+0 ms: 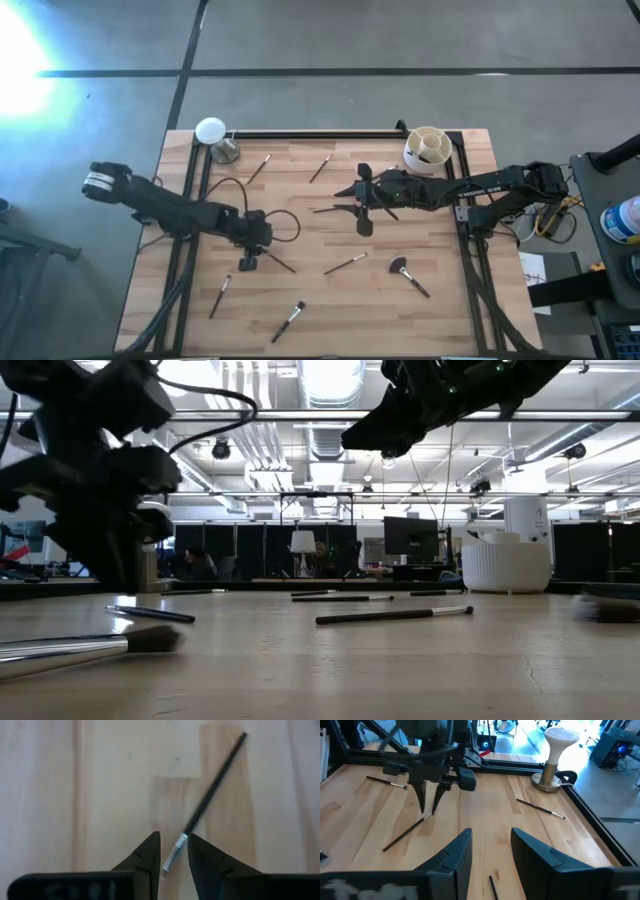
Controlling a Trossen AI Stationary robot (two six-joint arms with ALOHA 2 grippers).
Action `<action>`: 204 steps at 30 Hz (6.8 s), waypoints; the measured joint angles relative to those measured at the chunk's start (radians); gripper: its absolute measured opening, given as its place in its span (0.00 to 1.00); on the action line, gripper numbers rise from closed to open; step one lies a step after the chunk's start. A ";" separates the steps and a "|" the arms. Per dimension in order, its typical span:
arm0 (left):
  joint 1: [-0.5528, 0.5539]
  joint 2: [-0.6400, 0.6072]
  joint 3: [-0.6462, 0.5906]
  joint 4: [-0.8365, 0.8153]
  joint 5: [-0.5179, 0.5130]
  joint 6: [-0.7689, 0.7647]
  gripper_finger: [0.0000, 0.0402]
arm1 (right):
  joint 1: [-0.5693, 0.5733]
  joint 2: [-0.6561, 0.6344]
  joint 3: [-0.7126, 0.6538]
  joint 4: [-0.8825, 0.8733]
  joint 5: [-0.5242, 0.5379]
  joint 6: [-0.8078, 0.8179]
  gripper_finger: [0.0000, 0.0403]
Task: Put items in baskets/containers
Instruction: Put the brown liner brush into the white organizer
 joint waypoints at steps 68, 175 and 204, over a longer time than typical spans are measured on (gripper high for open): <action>-0.151 0.143 -0.173 0.661 -0.568 -0.279 0.00 | 0.166 0.644 0.438 -0.133 0.131 0.366 0.49; -0.137 0.090 -0.284 1.680 -0.401 0.181 0.20 | 0.181 0.319 0.035 0.616 0.099 0.178 0.03; -0.111 0.316 -0.007 1.660 -0.320 0.260 0.20 | 0.263 0.324 0.069 0.833 0.104 0.087 0.03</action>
